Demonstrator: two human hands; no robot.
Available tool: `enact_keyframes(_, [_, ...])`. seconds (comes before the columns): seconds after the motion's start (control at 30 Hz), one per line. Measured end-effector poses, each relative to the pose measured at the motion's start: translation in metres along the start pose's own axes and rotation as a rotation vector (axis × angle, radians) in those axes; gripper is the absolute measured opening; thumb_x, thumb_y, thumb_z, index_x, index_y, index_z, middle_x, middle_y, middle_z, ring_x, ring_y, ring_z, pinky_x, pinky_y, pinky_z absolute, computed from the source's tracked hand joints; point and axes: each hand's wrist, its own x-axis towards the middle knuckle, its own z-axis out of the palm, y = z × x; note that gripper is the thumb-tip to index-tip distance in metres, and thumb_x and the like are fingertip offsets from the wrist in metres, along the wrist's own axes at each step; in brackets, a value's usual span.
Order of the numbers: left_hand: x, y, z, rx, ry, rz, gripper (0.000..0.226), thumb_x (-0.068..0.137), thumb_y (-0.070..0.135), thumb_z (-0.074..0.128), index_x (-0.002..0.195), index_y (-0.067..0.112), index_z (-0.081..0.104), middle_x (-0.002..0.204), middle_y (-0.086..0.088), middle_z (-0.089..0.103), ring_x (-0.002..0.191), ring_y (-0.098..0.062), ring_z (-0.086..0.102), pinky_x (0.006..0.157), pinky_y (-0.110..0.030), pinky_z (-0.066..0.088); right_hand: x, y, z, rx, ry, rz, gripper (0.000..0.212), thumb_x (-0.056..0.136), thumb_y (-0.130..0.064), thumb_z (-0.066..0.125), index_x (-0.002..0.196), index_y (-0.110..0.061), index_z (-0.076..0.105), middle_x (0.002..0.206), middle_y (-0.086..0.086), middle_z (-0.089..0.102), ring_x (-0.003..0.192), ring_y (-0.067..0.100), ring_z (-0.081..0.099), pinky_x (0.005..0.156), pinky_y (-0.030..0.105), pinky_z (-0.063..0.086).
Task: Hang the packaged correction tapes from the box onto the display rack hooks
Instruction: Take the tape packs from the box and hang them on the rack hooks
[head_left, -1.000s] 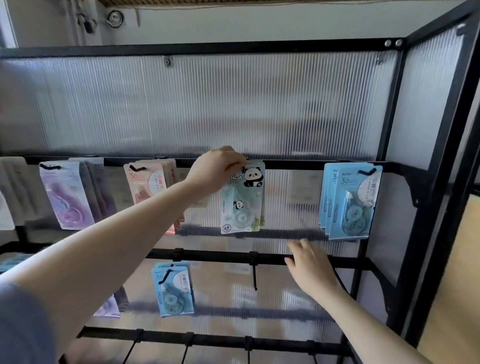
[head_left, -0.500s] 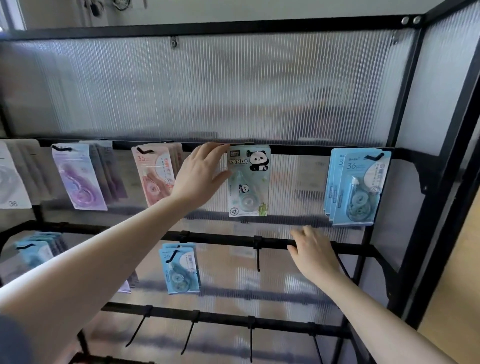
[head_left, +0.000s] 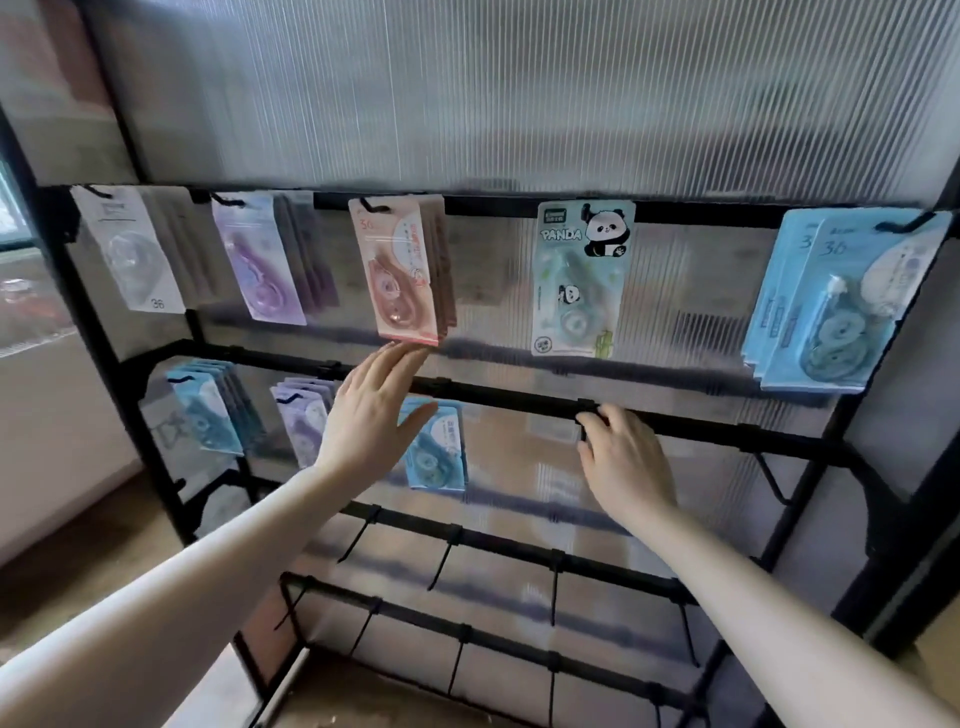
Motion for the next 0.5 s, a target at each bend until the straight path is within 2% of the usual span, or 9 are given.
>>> enact_keyframes(0.27, [-0.076, -0.066, -0.011, 0.068, -0.103, -0.180, 0.060, 0.081, 0.032, 0.069, 0.133, 0.011, 0.049, 0.140, -0.012, 0.046, 0.128, -0.032, 0.042, 0.105, -0.045, 0.034, -0.009, -0.069, 0.026, 0.069, -0.102, -0.093, 0.040, 0.094, -0.027, 0.050, 0.131, -0.013, 0.050, 0.134, 0.010, 0.048, 0.123, 0.028, 0.044, 0.101, 0.036, 0.037])
enact_keyframes(0.37, [-0.105, -0.093, -0.013, 0.053, -0.129, -0.258, 0.057, 0.081, 0.028, 0.070, 0.131, 0.011, 0.050, 0.138, -0.012, 0.047, 0.129, -0.032, 0.042, 0.105, -0.045, 0.033, -0.015, -0.097, 0.040, 0.076, -0.143, -0.112, 0.039, 0.094, -0.028, 0.050, 0.130, -0.013, 0.049, 0.131, 0.009, 0.049, 0.120, 0.027, 0.045, 0.098, 0.035, 0.038])
enact_keyframes(0.5, [-0.150, -0.127, -0.013, 0.045, -0.176, -0.313, 0.055, 0.082, 0.026, 0.069, 0.132, 0.011, 0.050, 0.139, -0.011, 0.047, 0.131, -0.031, 0.040, 0.106, -0.045, 0.032, -0.034, -0.134, 0.068, 0.077, -0.215, -0.136, 0.035, 0.089, -0.025, 0.058, 0.120, -0.010, 0.057, 0.116, 0.011, 0.058, 0.105, 0.029, 0.054, 0.090, 0.038, 0.044])
